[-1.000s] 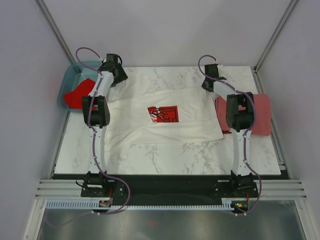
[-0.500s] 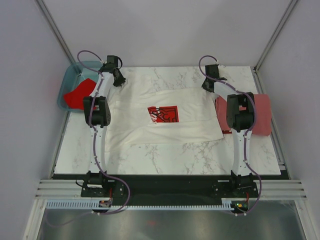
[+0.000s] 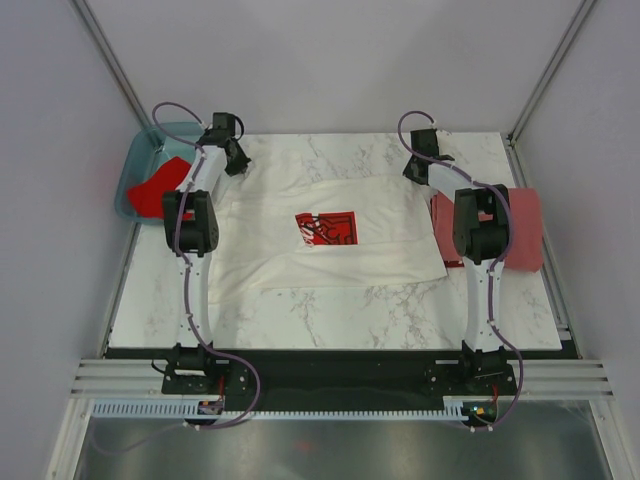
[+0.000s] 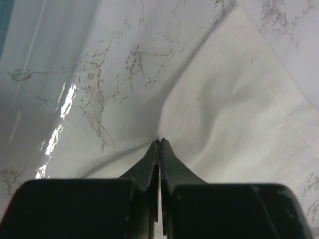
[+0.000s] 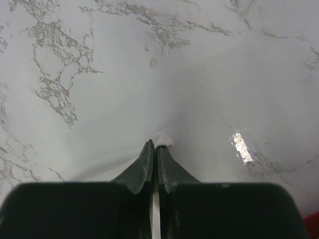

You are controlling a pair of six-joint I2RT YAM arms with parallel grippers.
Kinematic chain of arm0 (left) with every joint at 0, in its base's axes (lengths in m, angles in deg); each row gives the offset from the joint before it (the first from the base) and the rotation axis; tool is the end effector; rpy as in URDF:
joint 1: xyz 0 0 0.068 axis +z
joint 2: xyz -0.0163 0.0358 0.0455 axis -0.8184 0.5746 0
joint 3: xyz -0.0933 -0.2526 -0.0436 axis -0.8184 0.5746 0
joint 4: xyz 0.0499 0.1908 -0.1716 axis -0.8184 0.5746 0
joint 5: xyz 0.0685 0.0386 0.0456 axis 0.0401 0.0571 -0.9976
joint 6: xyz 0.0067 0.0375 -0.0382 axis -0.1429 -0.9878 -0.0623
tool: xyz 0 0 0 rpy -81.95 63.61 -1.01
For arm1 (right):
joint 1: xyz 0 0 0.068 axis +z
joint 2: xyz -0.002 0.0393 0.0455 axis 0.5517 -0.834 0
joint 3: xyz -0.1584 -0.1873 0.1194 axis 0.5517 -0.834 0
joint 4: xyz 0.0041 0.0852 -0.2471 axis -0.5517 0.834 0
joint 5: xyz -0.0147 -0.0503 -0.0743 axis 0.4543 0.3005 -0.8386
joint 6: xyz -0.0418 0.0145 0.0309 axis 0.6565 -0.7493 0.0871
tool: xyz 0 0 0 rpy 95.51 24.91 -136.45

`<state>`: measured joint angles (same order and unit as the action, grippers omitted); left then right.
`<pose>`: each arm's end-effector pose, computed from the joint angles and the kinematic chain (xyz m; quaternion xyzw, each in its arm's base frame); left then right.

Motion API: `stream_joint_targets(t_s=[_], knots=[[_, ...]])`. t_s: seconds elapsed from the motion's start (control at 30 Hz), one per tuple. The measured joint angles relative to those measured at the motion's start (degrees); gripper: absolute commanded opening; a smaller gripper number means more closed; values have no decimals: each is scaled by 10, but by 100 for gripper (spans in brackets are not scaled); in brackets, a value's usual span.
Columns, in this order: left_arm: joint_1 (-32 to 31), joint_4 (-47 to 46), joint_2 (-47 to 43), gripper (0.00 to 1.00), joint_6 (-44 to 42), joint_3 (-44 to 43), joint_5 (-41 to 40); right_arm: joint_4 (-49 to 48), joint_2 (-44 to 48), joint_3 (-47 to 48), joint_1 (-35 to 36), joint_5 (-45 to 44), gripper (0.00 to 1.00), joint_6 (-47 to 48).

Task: Fold and stack the t-shirts
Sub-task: Fold the tshirt

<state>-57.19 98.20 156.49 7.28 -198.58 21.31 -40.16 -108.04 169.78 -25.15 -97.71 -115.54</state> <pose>0.5604 -0.0187 0.1675 -0.2546 0.9099 -0.0513 0.3234 0.5202 0.0658 0.1512 0.2516 0.8806 0.0068 0.4014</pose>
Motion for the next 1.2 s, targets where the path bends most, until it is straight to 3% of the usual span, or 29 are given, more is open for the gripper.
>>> stream_joint_targets(t_s=[0.47, 1.0, 1.2], knots=[[0, -51, -109, 2, -21, 79, -9, 9, 23, -20, 0, 23, 0, 0], [0, -70, -135, 2, -30, 136, -16, 12, 94, -76, -8, 19, 0, -2], [0, -80, -183, 2, -37, 193, -17, 12, 118, -112, -14, 19, 0, -14]])
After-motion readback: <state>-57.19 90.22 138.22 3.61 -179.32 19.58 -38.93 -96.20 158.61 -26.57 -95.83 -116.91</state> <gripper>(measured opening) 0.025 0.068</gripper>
